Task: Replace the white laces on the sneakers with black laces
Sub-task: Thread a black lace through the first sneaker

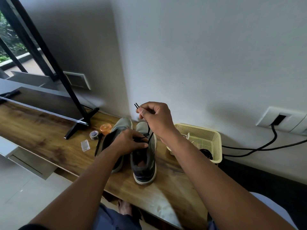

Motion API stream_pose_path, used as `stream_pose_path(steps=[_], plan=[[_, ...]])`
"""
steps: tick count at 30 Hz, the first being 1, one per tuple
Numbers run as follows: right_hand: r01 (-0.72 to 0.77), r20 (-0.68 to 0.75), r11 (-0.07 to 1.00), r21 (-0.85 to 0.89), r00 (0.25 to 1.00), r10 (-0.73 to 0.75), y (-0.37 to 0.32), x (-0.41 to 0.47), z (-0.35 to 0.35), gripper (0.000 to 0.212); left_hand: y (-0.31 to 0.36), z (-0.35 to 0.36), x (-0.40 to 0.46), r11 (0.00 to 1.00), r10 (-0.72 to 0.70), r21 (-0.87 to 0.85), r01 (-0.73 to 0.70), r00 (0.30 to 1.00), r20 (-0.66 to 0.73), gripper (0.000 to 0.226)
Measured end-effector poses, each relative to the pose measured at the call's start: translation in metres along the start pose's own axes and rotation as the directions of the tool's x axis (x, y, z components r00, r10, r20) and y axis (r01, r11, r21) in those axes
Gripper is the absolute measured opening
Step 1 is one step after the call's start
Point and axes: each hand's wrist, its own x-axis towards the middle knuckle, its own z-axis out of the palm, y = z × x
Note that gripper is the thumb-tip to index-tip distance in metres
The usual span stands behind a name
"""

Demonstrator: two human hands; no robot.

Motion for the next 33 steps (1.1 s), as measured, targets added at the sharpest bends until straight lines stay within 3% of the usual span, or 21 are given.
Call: stream_pose_path(steps=[8, 10, 13, 18, 33], plan=[[0.033, 0.041, 0.974, -0.223, 0.999, -0.024, 0.002, 0.001, 0.002, 0.012, 0.008, 0.009, 0.003, 0.996, 0.013, 0.084, -0.006, 0.996, -0.086, 0.023], [0.032, 0.035, 0.974, -0.225, 0.999, -0.025, 0.001, 0.002, 0.002, 0.012, 0.012, 0.01, 0.004, 0.992, 0.003, 0.126, 0.01, 0.995, -0.103, 0.01], [0.028, 0.021, 0.983, -0.18, 0.999, -0.024, 0.0, 0.002, -0.001, 0.013, 0.014, 0.014, 0.006, 0.984, 0.008, 0.176, 0.012, 0.994, -0.109, 0.023], [0.028, 0.002, 0.993, -0.115, 1.0, -0.028, -0.001, 0.002, -0.006, 0.015, 0.011, 0.013, 0.006, 0.988, -0.049, 0.139, 0.062, 0.994, -0.099, 0.006], [0.151, 0.048, 0.96, -0.237, 0.988, -0.144, -0.011, 0.003, -0.005, 0.014, 0.007, 0.015, 0.009, 0.984, -0.106, 0.135, 0.119, 0.989, -0.1, 0.01]])
